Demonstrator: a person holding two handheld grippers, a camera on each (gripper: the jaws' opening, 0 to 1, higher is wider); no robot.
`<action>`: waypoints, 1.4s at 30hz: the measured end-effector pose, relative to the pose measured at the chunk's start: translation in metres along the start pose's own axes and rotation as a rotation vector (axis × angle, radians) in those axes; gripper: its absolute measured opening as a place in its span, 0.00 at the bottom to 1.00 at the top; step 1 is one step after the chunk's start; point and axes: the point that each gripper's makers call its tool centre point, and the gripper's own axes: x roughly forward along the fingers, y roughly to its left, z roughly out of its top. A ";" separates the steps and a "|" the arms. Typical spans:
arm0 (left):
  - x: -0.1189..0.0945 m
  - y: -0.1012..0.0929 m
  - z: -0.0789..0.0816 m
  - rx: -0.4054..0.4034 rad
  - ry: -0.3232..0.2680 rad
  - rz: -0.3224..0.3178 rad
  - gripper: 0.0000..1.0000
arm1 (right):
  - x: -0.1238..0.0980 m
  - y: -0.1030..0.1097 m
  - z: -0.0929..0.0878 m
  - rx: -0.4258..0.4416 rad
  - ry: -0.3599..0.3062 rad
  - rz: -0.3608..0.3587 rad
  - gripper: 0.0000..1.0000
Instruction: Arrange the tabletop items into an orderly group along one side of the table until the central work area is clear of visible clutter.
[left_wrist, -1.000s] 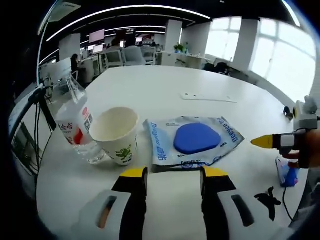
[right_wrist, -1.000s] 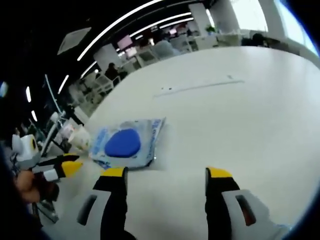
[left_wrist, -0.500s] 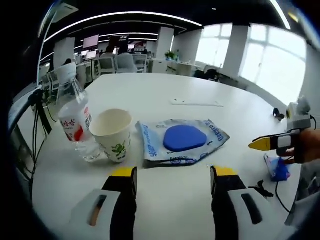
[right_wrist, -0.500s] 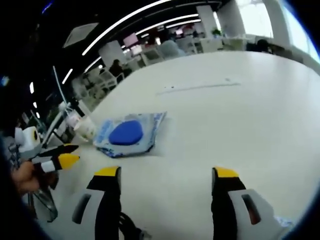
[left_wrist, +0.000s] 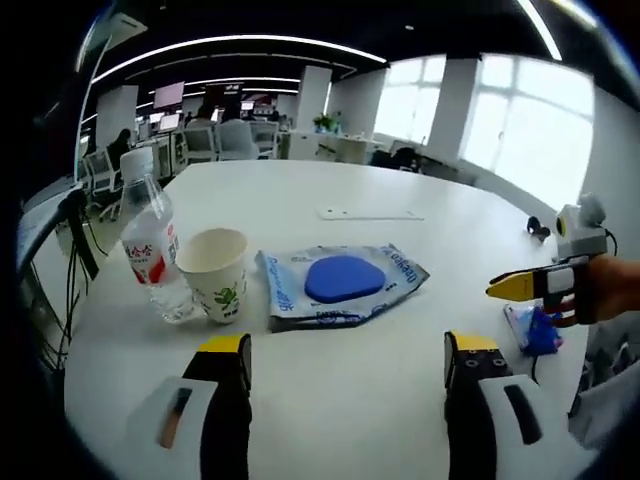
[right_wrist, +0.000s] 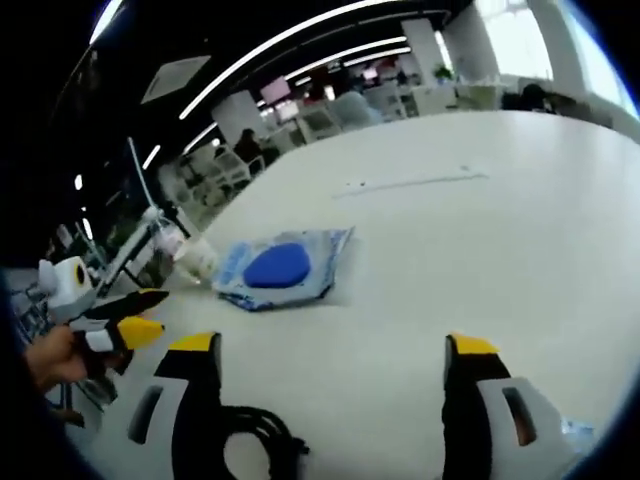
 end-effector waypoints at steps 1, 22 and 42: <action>-0.002 -0.002 0.001 0.004 -0.004 -0.004 0.82 | 0.000 0.000 -0.001 -0.003 0.001 0.005 0.94; -0.031 -0.050 0.018 0.006 -0.049 -0.108 0.96 | -0.047 0.017 0.001 0.073 -0.065 0.073 1.00; -0.049 -0.105 -0.010 0.015 0.027 -0.224 0.99 | -0.100 -0.002 -0.029 0.064 -0.090 0.033 1.00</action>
